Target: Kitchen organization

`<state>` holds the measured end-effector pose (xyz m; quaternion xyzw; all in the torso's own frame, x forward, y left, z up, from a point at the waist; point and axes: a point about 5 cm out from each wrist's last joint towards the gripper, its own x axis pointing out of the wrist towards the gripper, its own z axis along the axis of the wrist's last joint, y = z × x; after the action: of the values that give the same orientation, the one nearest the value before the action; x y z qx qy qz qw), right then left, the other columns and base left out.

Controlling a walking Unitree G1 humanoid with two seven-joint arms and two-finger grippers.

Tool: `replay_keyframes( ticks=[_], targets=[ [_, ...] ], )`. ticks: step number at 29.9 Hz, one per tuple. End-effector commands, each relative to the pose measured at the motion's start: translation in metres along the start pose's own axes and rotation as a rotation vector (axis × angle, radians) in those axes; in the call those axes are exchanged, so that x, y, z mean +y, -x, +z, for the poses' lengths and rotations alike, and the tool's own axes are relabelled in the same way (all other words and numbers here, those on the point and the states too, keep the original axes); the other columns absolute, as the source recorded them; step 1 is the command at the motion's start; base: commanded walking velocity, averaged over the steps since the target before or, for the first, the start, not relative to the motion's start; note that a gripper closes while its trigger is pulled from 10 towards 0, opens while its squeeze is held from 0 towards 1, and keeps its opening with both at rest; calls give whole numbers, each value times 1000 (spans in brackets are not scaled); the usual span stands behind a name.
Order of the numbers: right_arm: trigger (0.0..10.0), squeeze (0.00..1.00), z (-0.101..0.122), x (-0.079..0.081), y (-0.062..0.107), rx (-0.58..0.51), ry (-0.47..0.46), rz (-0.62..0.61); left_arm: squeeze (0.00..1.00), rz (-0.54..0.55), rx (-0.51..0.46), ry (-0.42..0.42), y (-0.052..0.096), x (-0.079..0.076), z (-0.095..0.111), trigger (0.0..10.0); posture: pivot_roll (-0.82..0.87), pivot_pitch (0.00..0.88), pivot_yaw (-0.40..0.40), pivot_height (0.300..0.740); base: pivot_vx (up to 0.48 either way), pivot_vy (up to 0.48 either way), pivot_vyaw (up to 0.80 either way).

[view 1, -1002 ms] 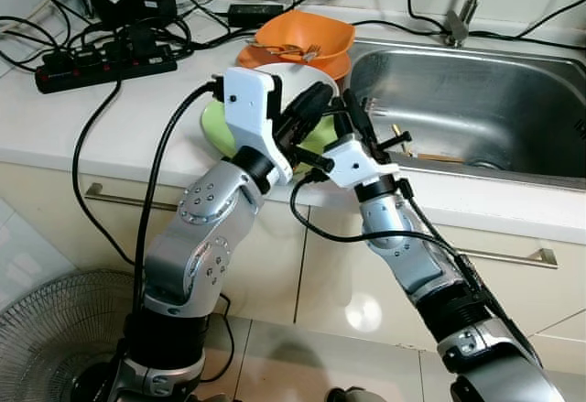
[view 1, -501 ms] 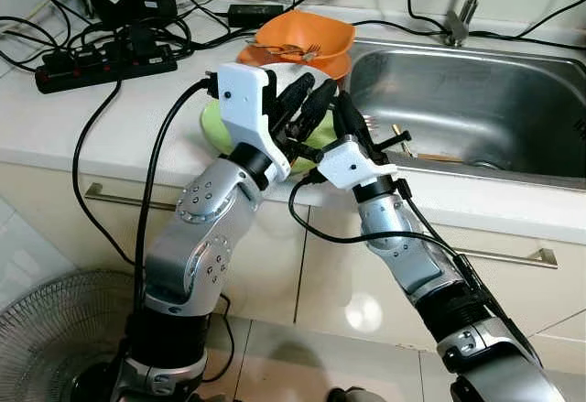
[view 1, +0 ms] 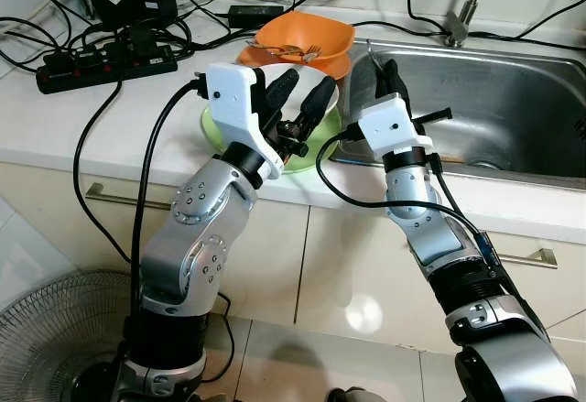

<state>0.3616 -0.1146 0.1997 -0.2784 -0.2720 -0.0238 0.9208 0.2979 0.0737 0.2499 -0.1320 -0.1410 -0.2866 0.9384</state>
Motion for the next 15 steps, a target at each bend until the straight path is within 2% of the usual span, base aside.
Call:
replay_keyframes(
  ticks=[1, 10, 12, 13, 14, 15],
  targets=[
    [0, 0, 3, -11, -11, -7, 0, -42, 0, 13, -19, -6, 1, 2, 4, 10000, 19, 21, 7, 732, 0, 0, 0],
    [0, 0, -7, -45, -38, 95, -49, -132, 0, 10, 51, -25, 5, 4, -6, 10000, 24, 25, 0, 732, 0, 0, 0],
    [0, 0, -14, -57, -49, 199, -133, -165, 0, 10, 97, -44, 8, 5, -13, 10000, 28, 27, -2, 732, 0, 0, 0],
    [0, 0, -14, -57, -49, 199, -133, -165, 0, 10, 97, -44, 8, 5, -13, 10000, 28, 27, -2, 732, 0, 0, 0],
    [6588, 0, -19, -60, -52, 262, -179, -158, 0, 9, 123, -54, 9, 6, -17, 10000, 27, 28, -2, 732, 0, 0, 0],
    [10000, 0, -22, -61, -54, 300, -220, -162, 0, 8, 138, -52, 10, 6, -20, 10000, 30, 29, -3, 732, 0, 0, 0]
  ],
)
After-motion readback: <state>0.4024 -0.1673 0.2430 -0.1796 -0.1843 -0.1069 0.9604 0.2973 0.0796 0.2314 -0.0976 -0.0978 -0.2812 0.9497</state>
